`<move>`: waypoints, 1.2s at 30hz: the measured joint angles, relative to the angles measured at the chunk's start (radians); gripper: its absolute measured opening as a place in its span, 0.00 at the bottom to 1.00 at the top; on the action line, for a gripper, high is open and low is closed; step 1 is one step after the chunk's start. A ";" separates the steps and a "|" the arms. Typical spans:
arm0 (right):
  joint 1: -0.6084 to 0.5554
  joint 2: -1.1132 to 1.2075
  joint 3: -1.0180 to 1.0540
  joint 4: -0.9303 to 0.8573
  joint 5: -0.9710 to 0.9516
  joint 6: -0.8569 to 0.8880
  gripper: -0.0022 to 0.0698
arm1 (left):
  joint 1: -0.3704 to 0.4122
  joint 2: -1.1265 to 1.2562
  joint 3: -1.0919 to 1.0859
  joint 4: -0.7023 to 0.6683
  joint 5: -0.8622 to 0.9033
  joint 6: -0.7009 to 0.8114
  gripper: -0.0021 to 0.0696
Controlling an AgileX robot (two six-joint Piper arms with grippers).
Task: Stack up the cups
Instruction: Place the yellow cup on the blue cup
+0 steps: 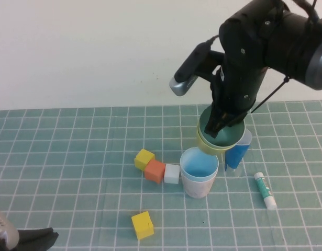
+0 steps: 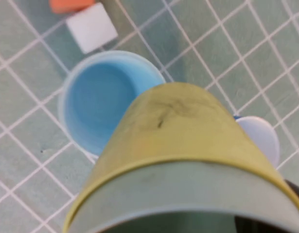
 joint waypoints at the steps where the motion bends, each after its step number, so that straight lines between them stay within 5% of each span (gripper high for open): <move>1: -0.011 0.013 0.000 0.013 -0.005 0.000 0.09 | 0.000 0.000 0.002 0.000 0.000 0.000 0.03; 18: -0.031 0.097 -0.004 0.135 -0.076 -0.069 0.10 | 0.000 0.000 0.010 0.000 -0.063 0.000 0.03; 28: -0.031 0.103 -0.037 0.158 -0.028 -0.078 0.40 | 0.000 0.000 0.010 0.012 -0.064 0.000 0.03; 32: -0.033 0.094 -0.090 0.156 0.034 -0.081 0.36 | 0.000 0.000 0.010 0.015 -0.064 -0.002 0.03; 36: -0.033 0.006 -0.095 0.159 0.053 -0.092 0.20 | 0.000 0.000 0.010 0.015 -0.044 -0.002 0.03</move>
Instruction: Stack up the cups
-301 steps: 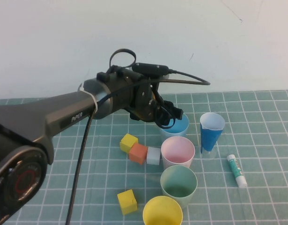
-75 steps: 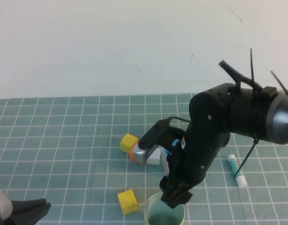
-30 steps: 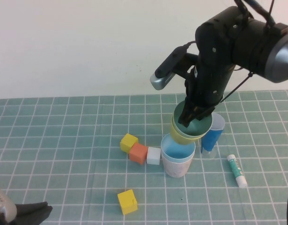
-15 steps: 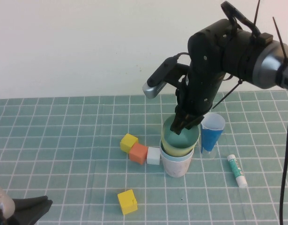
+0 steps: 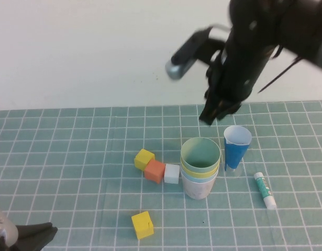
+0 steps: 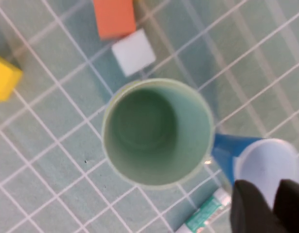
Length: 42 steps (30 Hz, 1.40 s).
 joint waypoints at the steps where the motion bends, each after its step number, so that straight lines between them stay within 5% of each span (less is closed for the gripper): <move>1: 0.000 -0.038 0.000 0.010 0.003 -0.008 0.16 | 0.000 0.000 0.000 0.000 0.006 0.000 0.03; 10: 0.000 -0.349 0.057 0.171 -0.037 -0.156 0.06 | 0.000 0.000 0.000 0.000 0.034 0.000 0.03; 21: 0.000 -0.770 0.641 0.231 -0.458 -0.224 0.06 | 0.000 0.000 0.000 0.000 0.041 0.000 0.03; 26: 0.000 -0.970 0.821 0.223 -0.510 -0.227 0.06 | 0.000 0.000 0.000 0.000 0.041 0.000 0.03; 42: 0.000 -1.197 0.928 0.087 0.013 -0.159 0.06 | 0.000 0.000 0.000 0.002 0.042 0.002 0.03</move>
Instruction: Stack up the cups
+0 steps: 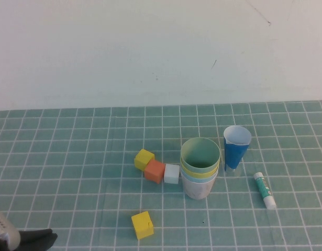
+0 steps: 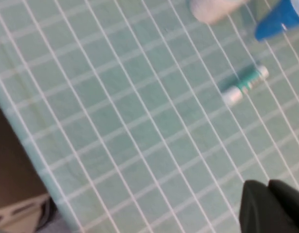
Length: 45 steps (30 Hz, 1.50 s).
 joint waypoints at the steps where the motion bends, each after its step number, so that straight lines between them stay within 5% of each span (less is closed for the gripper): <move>1: 0.000 -0.013 0.013 -0.024 0.000 -0.002 0.06 | 0.000 0.000 0.000 0.000 0.000 0.000 0.03; 14: 0.000 -0.330 0.462 -0.076 -0.579 0.050 0.06 | 0.000 0.000 0.000 0.000 0.000 0.000 0.03; 20: -0.055 -0.457 0.708 -0.124 -0.838 0.250 0.06 | 0.000 0.000 0.000 0.000 0.002 -0.002 0.03; 33: -0.481 -0.793 0.990 -0.077 -0.976 0.299 0.06 | 0.000 0.000 0.000 0.002 0.002 -0.002 0.03; 45: -0.507 -0.798 1.024 -0.012 -0.920 0.300 0.06 | 0.000 0.000 0.000 0.002 0.002 -0.002 0.03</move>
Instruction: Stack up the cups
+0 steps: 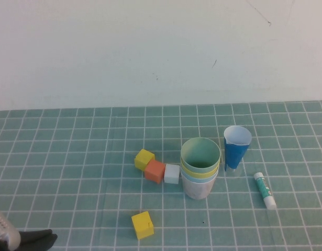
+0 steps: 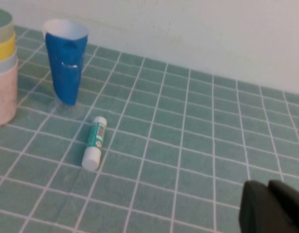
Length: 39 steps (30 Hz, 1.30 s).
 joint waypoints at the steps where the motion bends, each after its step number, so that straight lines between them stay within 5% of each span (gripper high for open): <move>1: 0.000 0.000 0.000 -0.002 0.005 0.000 0.06 | 0.000 0.000 0.000 0.000 0.000 0.000 0.03; 29: -0.002 0.000 0.000 -0.004 0.009 0.030 0.06 | 0.000 -0.011 0.015 0.008 -0.010 0.003 0.03; 39: -0.002 -0.002 0.000 -0.004 0.009 0.030 0.06 | 0.014 -0.277 0.301 0.111 -0.369 -0.023 0.03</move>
